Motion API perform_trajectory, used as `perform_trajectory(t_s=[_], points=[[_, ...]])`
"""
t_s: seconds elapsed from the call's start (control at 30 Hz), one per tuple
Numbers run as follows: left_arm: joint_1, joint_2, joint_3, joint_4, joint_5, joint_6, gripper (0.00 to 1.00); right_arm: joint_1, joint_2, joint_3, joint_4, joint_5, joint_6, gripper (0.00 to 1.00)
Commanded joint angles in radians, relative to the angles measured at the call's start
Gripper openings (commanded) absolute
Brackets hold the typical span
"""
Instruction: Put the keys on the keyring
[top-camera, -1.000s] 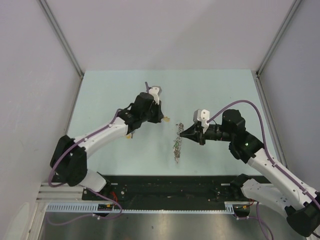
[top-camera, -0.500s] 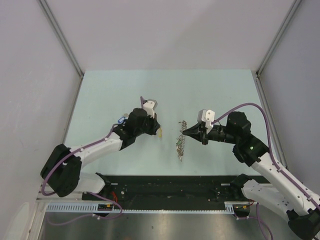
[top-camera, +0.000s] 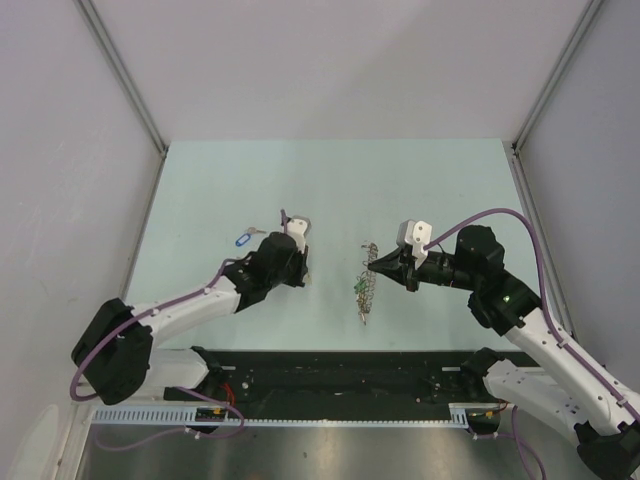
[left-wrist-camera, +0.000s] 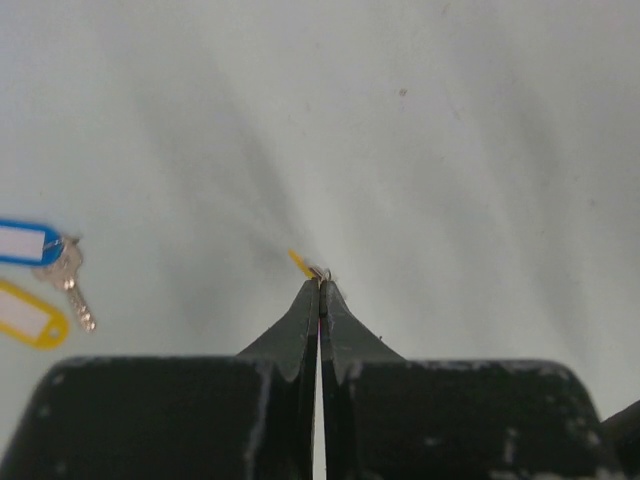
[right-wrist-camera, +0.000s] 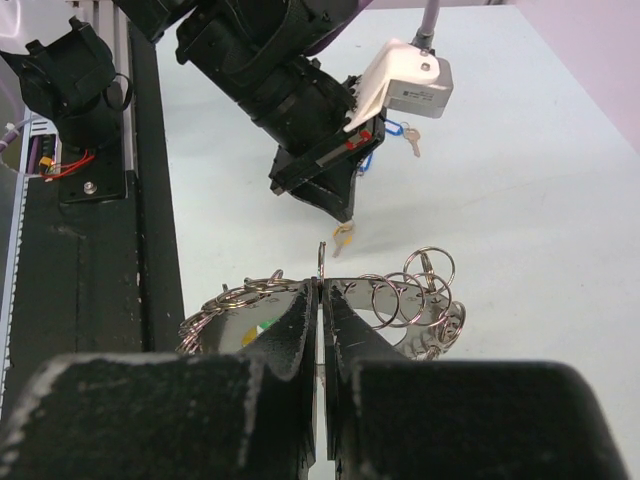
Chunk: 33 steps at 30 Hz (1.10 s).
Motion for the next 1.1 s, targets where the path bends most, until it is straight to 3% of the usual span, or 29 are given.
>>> perform_trajectory(t_s=[0.0, 0.23, 0.7, 0.83, 1.07], points=[[-0.032, -0.010, 0.081, -0.175, -0.108, 0.018, 0.00, -0.005, -0.008, 0.007, 0.048, 0.000, 0.004, 0.00], [-0.055, 0.163, 0.170, -0.159, -0.105, 0.032, 0.00, -0.011, -0.018, 0.002, 0.047, 0.005, 0.004, 0.00], [-0.059, 0.373, 0.194, 0.222, -0.139, 0.085, 0.02, -0.018, -0.018, -0.001, 0.045, 0.006, 0.004, 0.00], [-0.059, 0.406, 0.187, 0.239, -0.143, 0.096, 0.04, -0.018, -0.015, -0.001, 0.044, 0.008, 0.004, 0.00], [-0.059, 0.413, 0.174, 0.158, -0.147, 0.069, 0.17, -0.020, -0.008, -0.001, 0.045, 0.005, 0.007, 0.00]])
